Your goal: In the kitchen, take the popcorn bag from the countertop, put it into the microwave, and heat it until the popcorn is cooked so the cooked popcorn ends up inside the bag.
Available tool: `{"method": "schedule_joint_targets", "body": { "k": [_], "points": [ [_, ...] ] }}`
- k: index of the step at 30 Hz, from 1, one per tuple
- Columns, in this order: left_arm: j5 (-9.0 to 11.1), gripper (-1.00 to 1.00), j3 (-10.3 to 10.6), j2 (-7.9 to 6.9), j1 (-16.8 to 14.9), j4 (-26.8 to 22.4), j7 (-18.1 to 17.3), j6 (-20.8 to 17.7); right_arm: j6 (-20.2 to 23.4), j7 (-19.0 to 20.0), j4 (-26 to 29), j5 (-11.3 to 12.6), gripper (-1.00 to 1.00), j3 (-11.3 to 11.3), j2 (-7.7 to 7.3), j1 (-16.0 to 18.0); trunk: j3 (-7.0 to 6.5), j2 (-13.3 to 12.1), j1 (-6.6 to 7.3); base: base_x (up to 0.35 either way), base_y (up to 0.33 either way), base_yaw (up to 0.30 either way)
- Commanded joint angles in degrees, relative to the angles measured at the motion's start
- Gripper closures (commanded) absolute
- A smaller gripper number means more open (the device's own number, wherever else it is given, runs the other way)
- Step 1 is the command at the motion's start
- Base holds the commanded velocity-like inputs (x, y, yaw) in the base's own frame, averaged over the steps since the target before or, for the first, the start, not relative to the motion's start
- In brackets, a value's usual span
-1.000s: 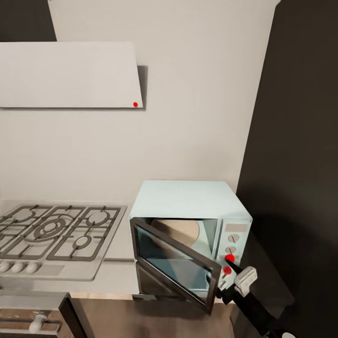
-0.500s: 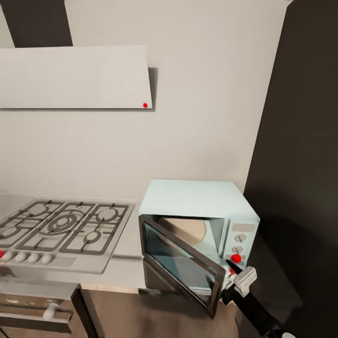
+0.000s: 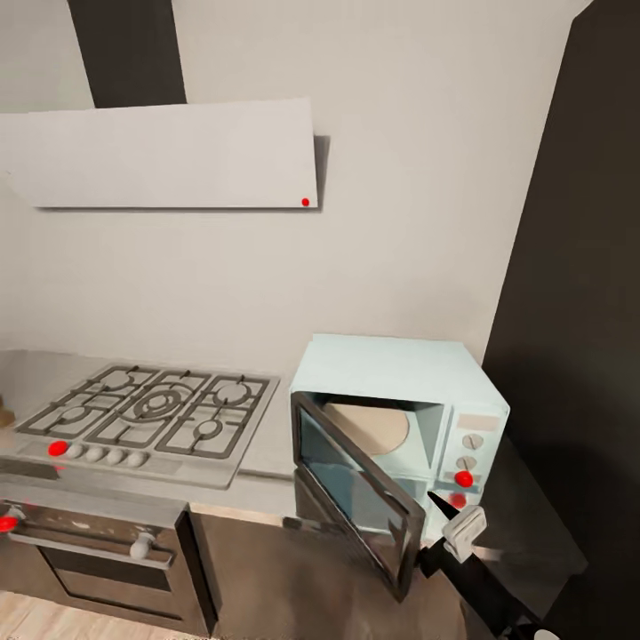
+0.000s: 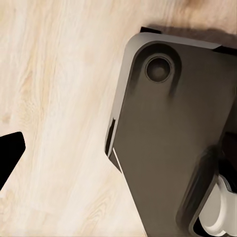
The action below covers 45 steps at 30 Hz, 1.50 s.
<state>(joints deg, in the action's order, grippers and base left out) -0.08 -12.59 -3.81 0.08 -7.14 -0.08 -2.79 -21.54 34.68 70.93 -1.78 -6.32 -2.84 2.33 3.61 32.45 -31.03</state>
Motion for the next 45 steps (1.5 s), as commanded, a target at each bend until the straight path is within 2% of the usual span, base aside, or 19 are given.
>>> {"method": "schedule_joint_targets", "body": {
  "k": [1, 21, 32, 39, 41, 43, 45],
  "points": [
    [0.00, -1.00, -0.24, 0.02, 0.01, -0.16, -0.01, -0.32, -0.26, 0.25, 0.00, -0.23, -1.00, -0.10, 0.02, 0.04, 0.07, 0.09, -0.02, -0.051, 0.007, 0.183],
    [0.00, -1.00, -0.46, 0.12, 0.01, -0.16, 0.08, -0.31, -0.26, 0.28, -0.08, -0.20, -1.00, -0.10, 0.02, 0.04, -0.55, 0.09, -0.02, -0.195, 0.000, 0.193],
    [0.00, -1.00, -0.50, -0.03, 0.01, -0.16, 0.08, -0.28, -0.29, 0.01, -0.07, -0.16, -1.00, -0.15, 0.02, 0.04, -0.89, 0.09, -0.02, -0.042, 0.000, 0.194],
    [0.00, -1.00, -0.50, -0.01, 0.01, -0.16, 0.07, -0.29, -0.42, -0.54, -0.03, 0.21, -1.00, -2.20, 0.09, 0.04, -1.11, 0.09, -0.02, 0.000, 0.000, 0.205],
    [0.00, -1.00, -0.50, 0.02, 0.01, -0.16, 0.08, -0.29, -0.37, -2.85, -0.03, 0.30, -1.00, -2.38, 0.11, 0.07, -1.18, 0.09, -0.02, 0.000, 0.000, 0.217],
    [0.00, -1.00, -0.50, 0.03, 0.01, -0.16, 0.08, -0.30, -0.35, -7.71, -0.04, 0.35, -1.00, -2.37, 0.16, 0.05, -1.24, 0.09, -0.02, 0.000, 0.000, 0.218],
    [0.00, -1.00, -0.50, 0.03, 0.01, -0.16, 0.08, -0.32, -0.35, -9.76, -0.03, 0.36, -1.00, -2.20, 0.18, 0.07, -1.30, 0.09, -0.02, 0.000, 0.000, 0.219]
  ]
}}
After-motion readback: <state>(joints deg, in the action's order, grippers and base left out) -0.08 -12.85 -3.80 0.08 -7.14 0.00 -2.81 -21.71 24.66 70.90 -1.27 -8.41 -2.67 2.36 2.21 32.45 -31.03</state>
